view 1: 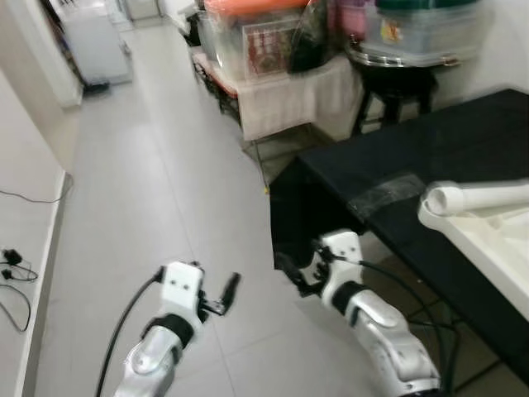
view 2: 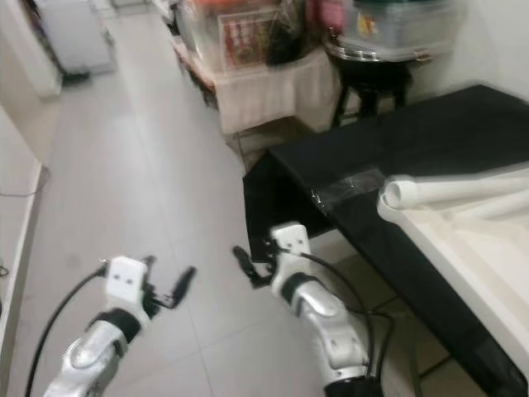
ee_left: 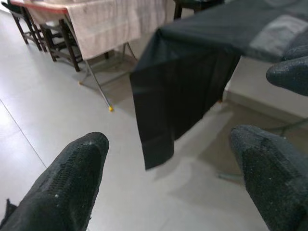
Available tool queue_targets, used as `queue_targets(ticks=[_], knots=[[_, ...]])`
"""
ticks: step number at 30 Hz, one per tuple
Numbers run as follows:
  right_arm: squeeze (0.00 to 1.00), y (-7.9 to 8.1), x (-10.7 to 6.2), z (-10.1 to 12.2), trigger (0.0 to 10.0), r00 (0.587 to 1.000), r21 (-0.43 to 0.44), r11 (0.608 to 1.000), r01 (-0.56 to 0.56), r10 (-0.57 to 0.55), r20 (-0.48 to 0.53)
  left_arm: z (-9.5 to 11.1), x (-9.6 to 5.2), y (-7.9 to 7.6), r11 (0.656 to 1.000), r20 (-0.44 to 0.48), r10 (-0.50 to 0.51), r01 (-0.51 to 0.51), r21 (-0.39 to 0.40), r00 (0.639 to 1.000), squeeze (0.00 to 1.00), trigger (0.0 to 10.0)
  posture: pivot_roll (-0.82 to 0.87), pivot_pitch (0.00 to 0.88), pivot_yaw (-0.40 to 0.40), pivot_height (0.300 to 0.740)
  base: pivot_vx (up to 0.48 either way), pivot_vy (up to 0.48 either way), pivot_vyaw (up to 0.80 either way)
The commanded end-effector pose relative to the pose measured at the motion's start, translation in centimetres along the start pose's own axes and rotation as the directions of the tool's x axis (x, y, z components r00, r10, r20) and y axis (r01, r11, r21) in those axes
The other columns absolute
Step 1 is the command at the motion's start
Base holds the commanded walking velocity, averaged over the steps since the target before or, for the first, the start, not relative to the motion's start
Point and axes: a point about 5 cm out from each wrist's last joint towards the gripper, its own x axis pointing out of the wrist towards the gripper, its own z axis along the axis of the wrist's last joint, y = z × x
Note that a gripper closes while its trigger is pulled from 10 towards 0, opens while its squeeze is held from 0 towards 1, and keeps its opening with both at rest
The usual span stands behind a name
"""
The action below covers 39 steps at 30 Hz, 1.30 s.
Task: Building children table
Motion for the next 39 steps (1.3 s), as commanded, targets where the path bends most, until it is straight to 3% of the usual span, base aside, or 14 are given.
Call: queue_targets(ticks=[1,13,39], knots=[[0.0,1.09,0.45,0.02,10.0,0.999,0.016,0.999,-0.039,0.039,0.01,-0.29,-0.34,0.88,1.0,-0.013,0.026,-0.026,0.002,1.0,0.0,10.0,-0.02,0.07,0.024,0.74,0.292,0.0,0.0],[0.0,1.12,0.54,0.16,10.0,0.999,0.021,0.999,-0.042,0.042,0.017,-0.16,-0.28,0.98,1.0,-0.006,0.026,-0.026,-0.002,1.0,0.0,10.0,-0.02,0.079,0.028,0.74,0.275,0.0,0.0],[0.0,1.51,0.84,0.33,10.0,0.998,0.027,0.997,-0.067,0.067,0.021,0.07,-0.13,1.45,0.999,-0.001,0.029,-0.029,0.03,1.0,0.0,10.0,-0.02,0.089,0.039,0.74,0.0,0.0,-0.8]])
